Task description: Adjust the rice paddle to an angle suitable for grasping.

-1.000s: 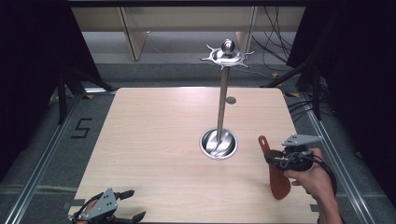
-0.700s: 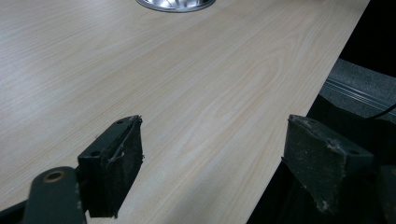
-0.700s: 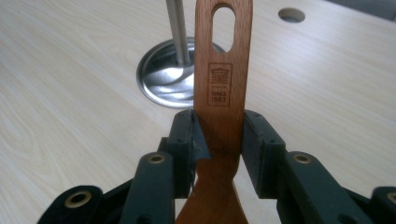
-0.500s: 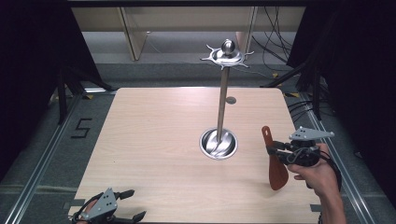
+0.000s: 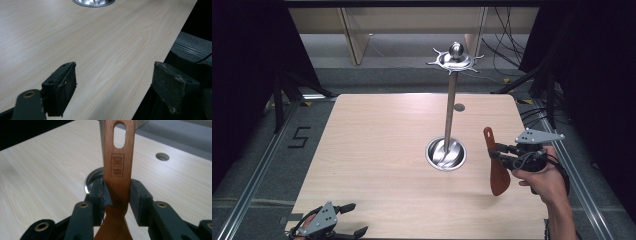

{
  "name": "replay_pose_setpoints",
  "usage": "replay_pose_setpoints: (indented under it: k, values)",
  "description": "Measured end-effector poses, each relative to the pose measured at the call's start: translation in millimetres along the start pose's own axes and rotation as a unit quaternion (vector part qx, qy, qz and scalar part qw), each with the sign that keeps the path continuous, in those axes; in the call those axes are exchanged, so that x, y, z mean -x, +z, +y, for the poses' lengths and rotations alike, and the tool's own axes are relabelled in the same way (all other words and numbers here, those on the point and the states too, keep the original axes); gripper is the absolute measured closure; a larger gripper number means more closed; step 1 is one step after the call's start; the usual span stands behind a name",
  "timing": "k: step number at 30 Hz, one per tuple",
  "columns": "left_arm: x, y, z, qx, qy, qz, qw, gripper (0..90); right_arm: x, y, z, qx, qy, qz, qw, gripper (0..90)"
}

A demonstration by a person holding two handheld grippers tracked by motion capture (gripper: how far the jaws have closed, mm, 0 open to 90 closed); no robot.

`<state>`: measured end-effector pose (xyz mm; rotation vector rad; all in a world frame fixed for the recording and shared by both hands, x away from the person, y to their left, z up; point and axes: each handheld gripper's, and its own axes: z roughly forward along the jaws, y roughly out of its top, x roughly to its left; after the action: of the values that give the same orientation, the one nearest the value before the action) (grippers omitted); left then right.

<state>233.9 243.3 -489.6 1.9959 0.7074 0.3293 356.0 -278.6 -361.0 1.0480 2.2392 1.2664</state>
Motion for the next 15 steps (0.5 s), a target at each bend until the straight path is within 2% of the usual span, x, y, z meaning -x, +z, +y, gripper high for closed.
replay_pose_setpoints:
  k: [4, 7, 8, 9, 10, 11, 13, 14, 15]
  values:
    - [0.5, 0.3, -0.1, 0.001, -0.002, -0.002, 1.0000, 19.1, -3.2, -1.2, 9.0, 0.005, 0.000, 0.012, 0.9999, 67.1]
    - [0.3, -0.2, -0.1, 0.001, -0.001, 0.001, 1.0000, 19.1, -4.9, -0.6, 14.6, 0.021, -0.001, 0.007, 0.9998, 67.1]
    - [-2.0, -0.4, 0.9, 0.001, 0.018, -0.001, 0.9998, 19.2, -3.7, -1.1, 16.6, 0.022, -0.016, 0.006, 0.9996, 67.1]
    - [-1.9, -0.3, 0.9, 0.001, 0.017, -0.001, 0.9999, 19.2, -5.6, -0.9, 18.3, 0.026, -0.012, 0.008, 0.9996, 67.1]
    - [-2.0, -0.3, 0.9, 0.001, 0.018, -0.001, 0.9998, 19.1, -6.5, -3.2, 20.0, 0.014, -0.007, 0.013, 0.9998, 67.1]
    - [-1.9, -0.3, 0.7, 0.001, 0.017, -0.001, 0.9999, 19.1, -5.1, -2.8, 21.7, 0.019, -0.017, 0.011, 0.9996, 67.1]
    - [-1.2, 0.0, 0.6, 0.001, 0.015, -0.003, 0.9999, 19.2, -7.1, -3.3, 24.4, 0.018, -0.009, 0.014, 0.9997, 67.1]
    - [-1.1, 0.0, 0.7, 0.001, 0.014, -0.003, 0.9999, 19.1, -6.3, -3.3, 26.0, 0.021, -0.020, 0.011, 0.9995, 67.1]
    - [-1.2, 0.1, 0.7, 0.002, 0.014, -0.003, 0.9999, 19.1, -7.1, -3.6, 28.0, 0.024, -0.018, 0.016, 0.9994, 67.1]
